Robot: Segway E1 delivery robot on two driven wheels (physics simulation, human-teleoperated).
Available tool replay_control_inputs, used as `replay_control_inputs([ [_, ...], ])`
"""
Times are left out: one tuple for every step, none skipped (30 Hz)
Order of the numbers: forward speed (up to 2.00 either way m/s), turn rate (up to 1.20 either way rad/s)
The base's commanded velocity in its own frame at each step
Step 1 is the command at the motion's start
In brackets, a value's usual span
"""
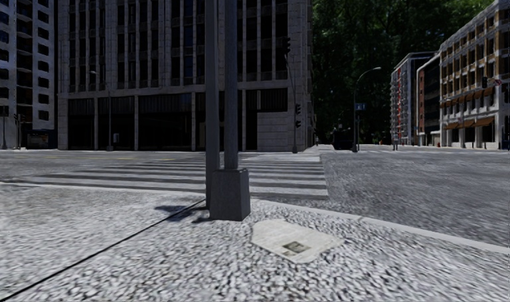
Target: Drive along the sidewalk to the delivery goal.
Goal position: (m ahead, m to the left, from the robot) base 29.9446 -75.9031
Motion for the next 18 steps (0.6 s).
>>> replay_control_inputs([
  [1.65,0.96],
  [1.65,0.96],
  [1.65,0.96],
  [1.65,0.96],
  [1.65,0.96],
  [1.65,0.96],
  [1.65,0.96],
  [1.65,0.96],
  [1.65,0.96],
  [1.65,0.96],
  [1.65,0.96],
  [1.65,0.96],
  [1.65,0.96],
  [1.65,0.96],
  [1.65,0.96],
  [1.65,0.96],
  [1.65,0.96],
  [1.65,0.93],
])
